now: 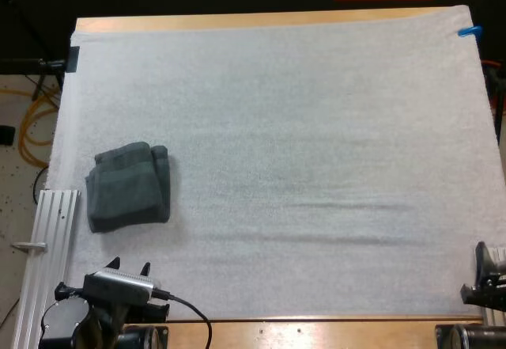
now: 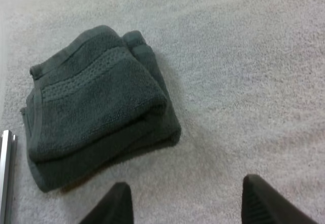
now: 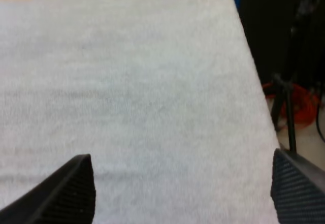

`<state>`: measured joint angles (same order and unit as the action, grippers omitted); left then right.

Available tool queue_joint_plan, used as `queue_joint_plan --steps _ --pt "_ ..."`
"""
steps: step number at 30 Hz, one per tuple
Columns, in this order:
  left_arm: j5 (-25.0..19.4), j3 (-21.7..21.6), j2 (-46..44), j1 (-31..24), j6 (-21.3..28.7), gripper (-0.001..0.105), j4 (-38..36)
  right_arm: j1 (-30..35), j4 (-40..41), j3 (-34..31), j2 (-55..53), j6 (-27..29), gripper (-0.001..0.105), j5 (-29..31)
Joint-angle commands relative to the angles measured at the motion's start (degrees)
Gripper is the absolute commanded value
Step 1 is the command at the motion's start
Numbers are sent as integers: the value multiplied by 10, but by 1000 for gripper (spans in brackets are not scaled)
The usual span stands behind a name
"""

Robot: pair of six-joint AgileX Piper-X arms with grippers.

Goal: Pick towel from pile fold and stack

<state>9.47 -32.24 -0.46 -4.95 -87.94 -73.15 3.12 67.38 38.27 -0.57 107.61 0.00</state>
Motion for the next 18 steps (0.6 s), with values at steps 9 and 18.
queue_joint_plan --steps 9,18 --pt "2 -6 -75 0 -1 45 149 0 -146 1 -24 19 70 -20" --pt "2 18 -75 0 -3 45 235 0 -174 -26 -24 18 70 -28"
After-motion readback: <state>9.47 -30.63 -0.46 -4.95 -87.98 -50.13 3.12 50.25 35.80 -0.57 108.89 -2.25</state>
